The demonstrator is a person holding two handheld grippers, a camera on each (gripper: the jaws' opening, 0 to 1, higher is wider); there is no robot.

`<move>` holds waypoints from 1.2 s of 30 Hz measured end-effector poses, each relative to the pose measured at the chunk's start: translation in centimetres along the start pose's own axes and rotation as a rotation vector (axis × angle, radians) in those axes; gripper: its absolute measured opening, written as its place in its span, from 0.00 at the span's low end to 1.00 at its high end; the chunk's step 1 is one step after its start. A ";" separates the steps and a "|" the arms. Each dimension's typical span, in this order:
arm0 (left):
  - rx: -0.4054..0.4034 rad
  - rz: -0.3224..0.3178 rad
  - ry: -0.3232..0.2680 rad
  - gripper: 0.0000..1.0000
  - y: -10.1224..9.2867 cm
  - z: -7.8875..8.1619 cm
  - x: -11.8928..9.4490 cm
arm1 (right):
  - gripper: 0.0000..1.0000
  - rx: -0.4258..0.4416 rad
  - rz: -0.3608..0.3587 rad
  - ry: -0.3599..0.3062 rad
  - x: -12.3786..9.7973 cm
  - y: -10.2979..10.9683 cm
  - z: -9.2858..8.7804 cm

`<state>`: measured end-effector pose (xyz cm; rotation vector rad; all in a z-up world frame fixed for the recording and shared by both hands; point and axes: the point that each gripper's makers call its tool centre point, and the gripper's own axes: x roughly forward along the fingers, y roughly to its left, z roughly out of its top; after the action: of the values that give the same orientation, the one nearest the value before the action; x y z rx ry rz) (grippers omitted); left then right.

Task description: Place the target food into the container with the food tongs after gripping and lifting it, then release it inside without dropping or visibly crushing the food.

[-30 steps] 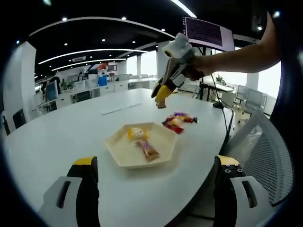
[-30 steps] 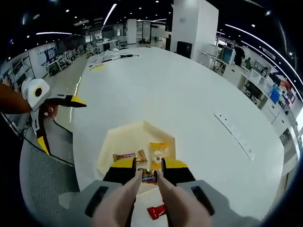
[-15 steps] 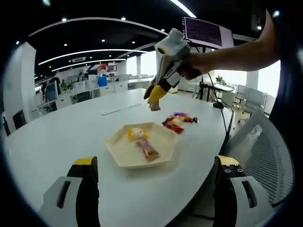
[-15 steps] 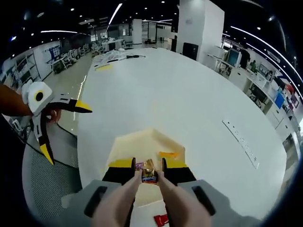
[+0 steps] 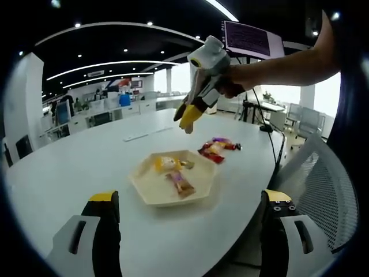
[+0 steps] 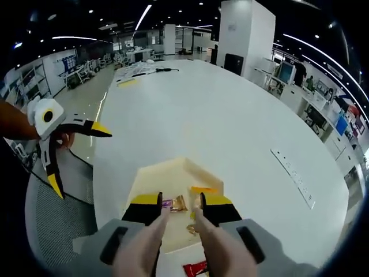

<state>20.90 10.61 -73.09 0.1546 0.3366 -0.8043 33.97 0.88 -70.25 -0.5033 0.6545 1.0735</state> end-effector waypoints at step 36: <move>0.004 -0.007 0.011 0.99 -0.1 -0.2 0.2 | 0.27 0.028 -0.043 0.017 -3.7 -2.7 -3.9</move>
<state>20.95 10.47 -73.37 0.1615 0.3461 -0.8116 34.30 -5.09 -70.25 -0.5014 0.6699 1.0190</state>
